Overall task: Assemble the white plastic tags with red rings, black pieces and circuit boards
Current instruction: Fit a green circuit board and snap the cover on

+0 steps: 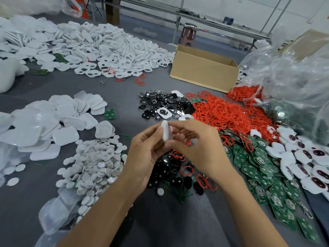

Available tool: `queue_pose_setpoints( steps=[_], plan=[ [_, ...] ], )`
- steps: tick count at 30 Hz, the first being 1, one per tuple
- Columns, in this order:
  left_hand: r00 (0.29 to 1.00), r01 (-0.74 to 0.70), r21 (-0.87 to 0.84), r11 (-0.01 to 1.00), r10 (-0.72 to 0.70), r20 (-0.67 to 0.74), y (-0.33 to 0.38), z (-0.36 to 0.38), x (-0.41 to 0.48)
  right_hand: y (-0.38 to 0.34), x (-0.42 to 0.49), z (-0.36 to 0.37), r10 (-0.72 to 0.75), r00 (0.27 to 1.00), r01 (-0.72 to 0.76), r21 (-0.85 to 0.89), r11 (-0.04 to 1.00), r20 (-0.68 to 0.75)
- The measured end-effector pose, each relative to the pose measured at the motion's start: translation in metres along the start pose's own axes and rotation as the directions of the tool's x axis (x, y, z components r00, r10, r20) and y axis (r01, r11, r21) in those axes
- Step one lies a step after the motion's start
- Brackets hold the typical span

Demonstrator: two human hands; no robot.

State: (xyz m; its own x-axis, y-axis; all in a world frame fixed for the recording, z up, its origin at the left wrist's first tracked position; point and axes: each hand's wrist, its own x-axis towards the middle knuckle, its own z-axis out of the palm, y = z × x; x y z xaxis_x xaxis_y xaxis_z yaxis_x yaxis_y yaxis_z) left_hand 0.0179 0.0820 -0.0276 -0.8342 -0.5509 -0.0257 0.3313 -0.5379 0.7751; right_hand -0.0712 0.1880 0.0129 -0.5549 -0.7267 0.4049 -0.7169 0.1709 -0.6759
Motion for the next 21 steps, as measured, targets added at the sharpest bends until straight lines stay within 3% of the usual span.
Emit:
queue_pose_setpoints(
  steps=[3,8,16,21],
  plan=[
    [0.999,0.039,-0.091,0.995,-0.038,0.012,0.003,-0.001,0.0,0.001,0.0,-0.006,-0.118,0.993,0.12,-0.086,0.989,0.027],
    [0.998,0.065,-0.117,0.991,-0.065,0.003,0.003,-0.001,0.0,-0.003,0.001,-0.008,-0.194,0.981,0.193,-0.15,0.97,0.007],
    [0.999,0.025,-0.012,1.0,-0.024,0.032,0.0,-0.001,0.0,-0.008,-0.002,-0.008,-0.123,0.992,0.12,-0.147,0.982,-0.011],
    [0.999,-0.027,0.096,0.995,0.024,0.036,-0.003,-0.004,-0.001,-0.012,-0.002,-0.011,-0.094,0.994,0.101,-0.149,0.984,0.049]
  ],
)
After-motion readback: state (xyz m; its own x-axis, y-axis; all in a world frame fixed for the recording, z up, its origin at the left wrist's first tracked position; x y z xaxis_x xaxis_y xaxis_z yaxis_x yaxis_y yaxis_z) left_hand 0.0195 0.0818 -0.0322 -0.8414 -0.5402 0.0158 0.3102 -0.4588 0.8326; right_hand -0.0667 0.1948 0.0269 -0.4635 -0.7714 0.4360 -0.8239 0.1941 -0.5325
